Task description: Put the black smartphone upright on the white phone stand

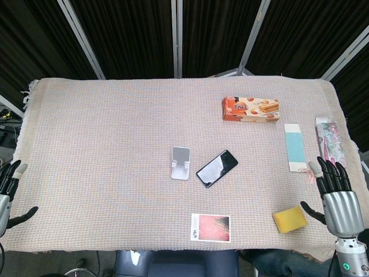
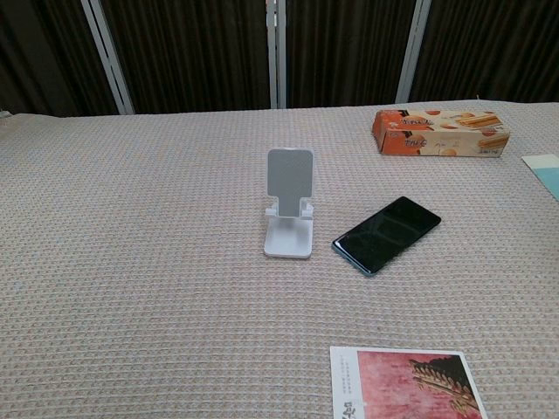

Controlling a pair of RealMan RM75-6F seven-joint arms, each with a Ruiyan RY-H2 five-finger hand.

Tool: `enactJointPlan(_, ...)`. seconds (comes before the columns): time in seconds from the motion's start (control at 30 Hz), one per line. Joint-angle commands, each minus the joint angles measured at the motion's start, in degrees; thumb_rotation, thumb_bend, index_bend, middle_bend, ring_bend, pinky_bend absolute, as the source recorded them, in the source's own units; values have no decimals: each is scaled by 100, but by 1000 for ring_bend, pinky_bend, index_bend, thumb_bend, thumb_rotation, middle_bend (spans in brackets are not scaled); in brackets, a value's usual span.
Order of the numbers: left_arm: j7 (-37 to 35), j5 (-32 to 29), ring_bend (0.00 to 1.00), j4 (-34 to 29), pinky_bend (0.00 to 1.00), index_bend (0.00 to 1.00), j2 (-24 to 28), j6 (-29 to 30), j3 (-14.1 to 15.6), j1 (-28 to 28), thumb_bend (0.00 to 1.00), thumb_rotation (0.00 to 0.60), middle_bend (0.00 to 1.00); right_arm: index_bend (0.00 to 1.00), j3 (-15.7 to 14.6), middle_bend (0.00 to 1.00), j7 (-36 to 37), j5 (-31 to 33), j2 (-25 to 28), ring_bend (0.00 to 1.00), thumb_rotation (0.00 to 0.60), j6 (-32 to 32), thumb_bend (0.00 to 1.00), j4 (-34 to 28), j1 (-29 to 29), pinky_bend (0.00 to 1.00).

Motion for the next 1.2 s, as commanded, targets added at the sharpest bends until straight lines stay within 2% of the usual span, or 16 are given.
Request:
enactJointPlan(0.03, -6, -1, 0, 6, 0, 0, -6, 8, -4, 5, 0, 600, 0, 0, -2, 0, -9, 1, -3, 0, 600, -8, 0, -1, 2, 0)
enactJointPlan(0.27, -92, -34, 0, 4, 0, 0, 12, -35, -12, -10, 0, 600, 0, 0, -16, 0, -66, 60, -38, 0, 600, -150, 0, 24, 42, 0)
enactJointPlan(0.47, -121, -68, 0, -24, 0, 0, -1, -103, -31, -48, 0, 600, 0, 0, 2, 0, -151, 38, -16, 0, 600, -793, 0, 19, 429, 0)
enactJointPlan(0.67, 29, -177, 0, 12, 0, 0, -89, -209, -92, -110, 0, 600, 0, 0, 39, 0, -77, -161, 7, 0, 600, -2442, 0, 151, 1530, 0)
enactJointPlan(0.83, 199, -329, 0, 57, 0, 0, -224, -306, -167, -167, 0, 600, 0, 0, -2, 0, 380, -608, -357, 0, 600, -3603, 0, 889, 2569, 0)
enactJointPlan(1.03, 438, -676, 0, 189, 0, 0, -373, -580, -258, -264, 0, 600, 0, 0, -11, 0, 798, -799, -864, 0, 600, -4520, 0, 1603, 3485, 0)
enactJointPlan(1.2, 511, -927, 0, 293, 0, 0, -451, -757, -332, -333, 0, 600, 0, 40, 10, 35, 821, -795, -1214, 0, 600, -4936, 2, 1958, 3937, 0)
